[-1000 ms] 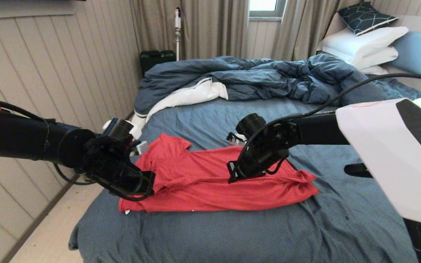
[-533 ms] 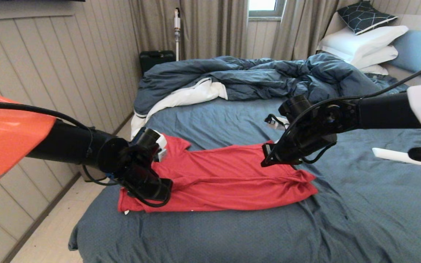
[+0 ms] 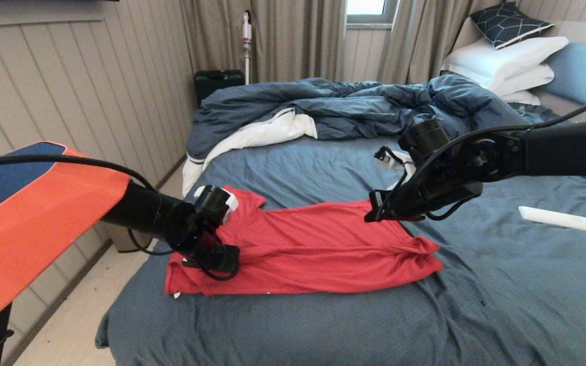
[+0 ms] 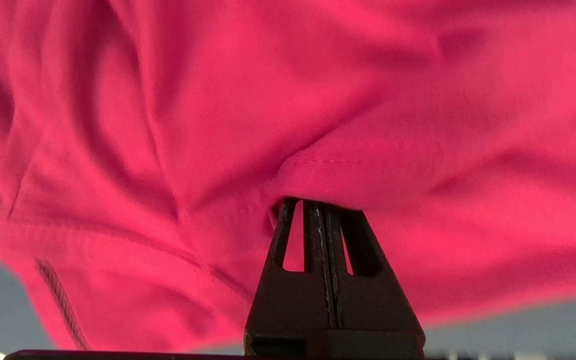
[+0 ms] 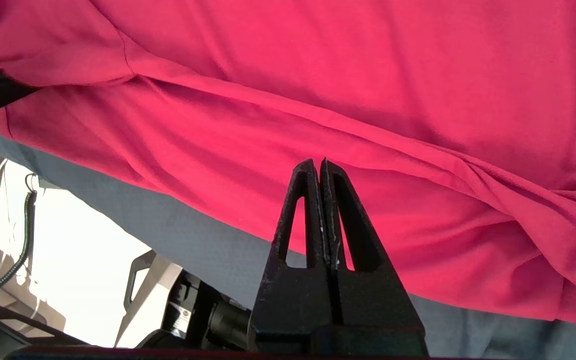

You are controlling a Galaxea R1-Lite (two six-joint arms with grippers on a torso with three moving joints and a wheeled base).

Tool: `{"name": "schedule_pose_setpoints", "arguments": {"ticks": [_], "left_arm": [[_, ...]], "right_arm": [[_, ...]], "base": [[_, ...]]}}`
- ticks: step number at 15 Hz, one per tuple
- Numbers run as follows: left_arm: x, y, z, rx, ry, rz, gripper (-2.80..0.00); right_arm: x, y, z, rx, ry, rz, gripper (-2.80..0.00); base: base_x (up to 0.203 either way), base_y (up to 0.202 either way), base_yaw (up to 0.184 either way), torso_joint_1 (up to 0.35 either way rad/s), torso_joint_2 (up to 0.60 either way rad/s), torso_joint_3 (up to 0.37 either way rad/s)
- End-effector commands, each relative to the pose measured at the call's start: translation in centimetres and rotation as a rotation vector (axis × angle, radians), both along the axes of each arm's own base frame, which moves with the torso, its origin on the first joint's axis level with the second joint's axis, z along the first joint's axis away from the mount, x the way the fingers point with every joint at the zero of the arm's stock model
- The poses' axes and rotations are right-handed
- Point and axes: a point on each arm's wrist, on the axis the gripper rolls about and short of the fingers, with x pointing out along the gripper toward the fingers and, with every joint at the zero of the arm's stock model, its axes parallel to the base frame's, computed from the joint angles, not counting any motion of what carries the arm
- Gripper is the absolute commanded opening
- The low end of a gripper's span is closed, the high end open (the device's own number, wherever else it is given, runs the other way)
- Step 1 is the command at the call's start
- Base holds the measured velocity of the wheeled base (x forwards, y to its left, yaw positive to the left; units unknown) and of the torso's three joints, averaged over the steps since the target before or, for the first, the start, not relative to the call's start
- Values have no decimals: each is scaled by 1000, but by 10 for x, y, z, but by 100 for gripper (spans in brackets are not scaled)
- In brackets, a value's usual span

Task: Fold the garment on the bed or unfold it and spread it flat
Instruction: Fold the red T-shirt

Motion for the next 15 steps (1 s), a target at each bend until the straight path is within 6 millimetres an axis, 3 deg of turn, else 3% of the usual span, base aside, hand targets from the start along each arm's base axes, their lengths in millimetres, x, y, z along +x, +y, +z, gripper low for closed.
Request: {"name": "schedule_pose_setpoints", "arguments": {"ticks": [1,4,8,10,13,15], "left_arm": [[13,5,-12,15,-10,36,-280],[34,14,0,15,-89,95,-280],[41,16,26,-3,-170,91,-280],[47,13,28,-6,-189,84,-280],[66,5,15,-16,-201,87,-280],[77,0,19,-41,-233,96,-280]], "right_arm": [[0,-1,1,2,-2,-2,-280],[0,0,0,1,3,0,-280],[1,1,-3,-1,8,2,-280],[5,2,-7,-1,6,2,-280],[7,1,-8,0,1,-3,-280],[8,1,-8,0,0,-5,-280]], "base": [[0,0,0,0,0,0],[0,0,0,0,0,0],[0,0,0,0,0,0],[0,0,0,0,0,0],[0,0,0,0,0,0],[0,0,0,0,0,0]]}}
